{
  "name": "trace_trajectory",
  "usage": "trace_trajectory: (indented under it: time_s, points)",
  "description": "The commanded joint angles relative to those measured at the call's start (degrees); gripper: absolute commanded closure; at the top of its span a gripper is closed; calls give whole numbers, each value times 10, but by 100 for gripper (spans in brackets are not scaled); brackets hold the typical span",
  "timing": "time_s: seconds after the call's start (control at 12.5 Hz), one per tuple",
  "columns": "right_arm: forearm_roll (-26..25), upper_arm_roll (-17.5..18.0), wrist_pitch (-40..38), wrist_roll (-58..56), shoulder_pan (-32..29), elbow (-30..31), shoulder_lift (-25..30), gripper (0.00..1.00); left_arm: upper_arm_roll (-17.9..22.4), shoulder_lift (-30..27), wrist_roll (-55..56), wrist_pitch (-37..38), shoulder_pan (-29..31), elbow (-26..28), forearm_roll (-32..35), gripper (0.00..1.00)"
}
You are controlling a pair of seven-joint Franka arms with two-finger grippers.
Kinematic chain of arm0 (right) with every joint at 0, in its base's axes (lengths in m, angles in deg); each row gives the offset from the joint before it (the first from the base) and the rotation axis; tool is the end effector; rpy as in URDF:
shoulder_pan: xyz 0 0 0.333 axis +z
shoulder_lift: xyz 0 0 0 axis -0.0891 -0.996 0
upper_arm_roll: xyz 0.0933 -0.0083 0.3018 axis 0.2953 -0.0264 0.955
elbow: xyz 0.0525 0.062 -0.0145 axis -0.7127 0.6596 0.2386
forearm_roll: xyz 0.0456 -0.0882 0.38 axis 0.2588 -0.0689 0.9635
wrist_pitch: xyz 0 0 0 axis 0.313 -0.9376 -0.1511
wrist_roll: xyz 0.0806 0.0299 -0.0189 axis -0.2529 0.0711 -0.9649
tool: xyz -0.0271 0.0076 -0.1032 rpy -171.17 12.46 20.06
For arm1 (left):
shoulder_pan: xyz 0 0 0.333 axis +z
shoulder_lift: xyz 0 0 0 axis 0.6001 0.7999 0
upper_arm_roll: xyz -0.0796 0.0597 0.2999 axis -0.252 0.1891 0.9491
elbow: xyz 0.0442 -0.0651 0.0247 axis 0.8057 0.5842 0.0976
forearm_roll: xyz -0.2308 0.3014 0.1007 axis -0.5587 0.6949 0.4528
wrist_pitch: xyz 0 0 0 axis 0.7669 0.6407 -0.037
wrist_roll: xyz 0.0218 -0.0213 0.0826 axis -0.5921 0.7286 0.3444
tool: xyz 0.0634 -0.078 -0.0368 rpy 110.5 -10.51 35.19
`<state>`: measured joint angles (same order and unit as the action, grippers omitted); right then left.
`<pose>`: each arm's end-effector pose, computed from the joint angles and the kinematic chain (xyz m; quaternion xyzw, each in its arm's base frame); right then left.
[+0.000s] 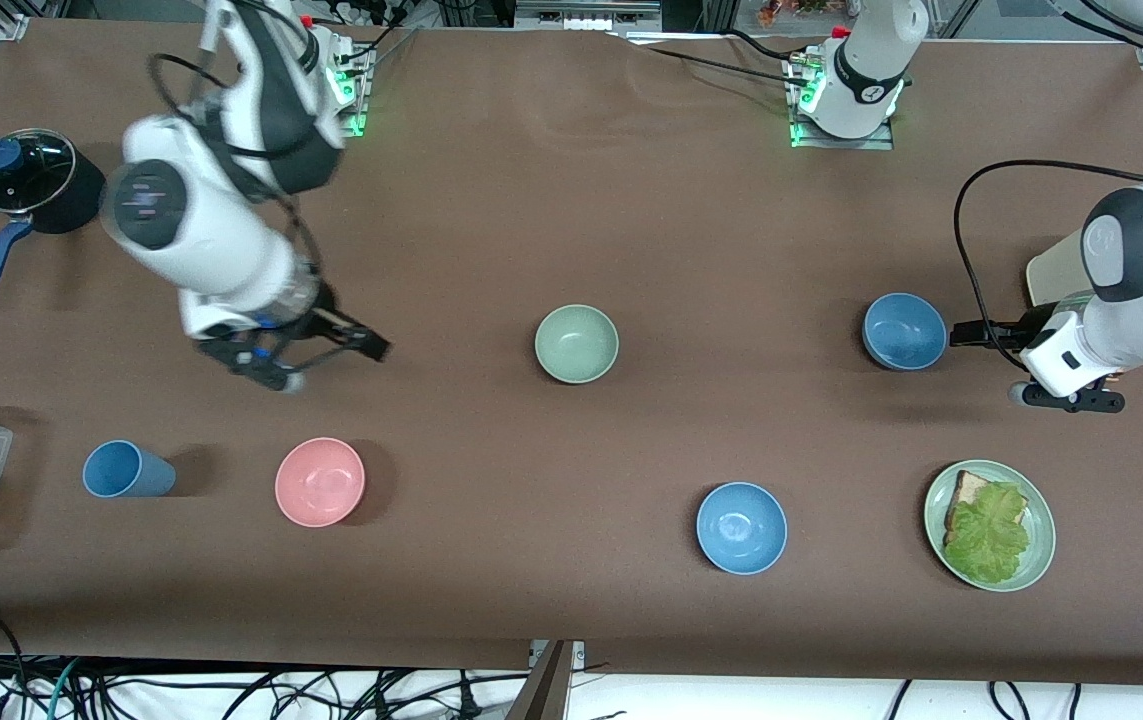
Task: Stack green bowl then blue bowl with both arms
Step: 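Retract the right gripper while the left gripper grasps the blue bowl rim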
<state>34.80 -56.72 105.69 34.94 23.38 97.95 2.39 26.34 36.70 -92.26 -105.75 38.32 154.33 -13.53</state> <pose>0.6067 0.1759 0.4549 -0.9803 0.1899 0.0462 0.0271 0.5845 0.0910 0.3162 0.9914 -0.0314 -0.1198 0.0413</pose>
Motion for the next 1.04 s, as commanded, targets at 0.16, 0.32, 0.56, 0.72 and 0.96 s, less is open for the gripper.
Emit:
trace_trajectory:
  time_s: [0.16,0.32,0.56,0.72,0.96]
  points:
    - [1,-142,-185,-234,4,-110,-3,1,1,-16,-93,-168,22,140,-67,1]
    - [2,-152,-242,-285,-16,-146,4,1,1,-11,-133,-225,24,183,-103,2]
    - [-11,-81,-237,-298,-91,-128,12,1,1,1,-179,-263,24,209,-136,13]
    - [-60,20,-174,-298,-167,-34,79,1,1,12,-195,-274,24,210,-137,54]
    - [-77,44,-29,-302,-203,110,168,1,1,14,-194,-274,24,206,-141,100]
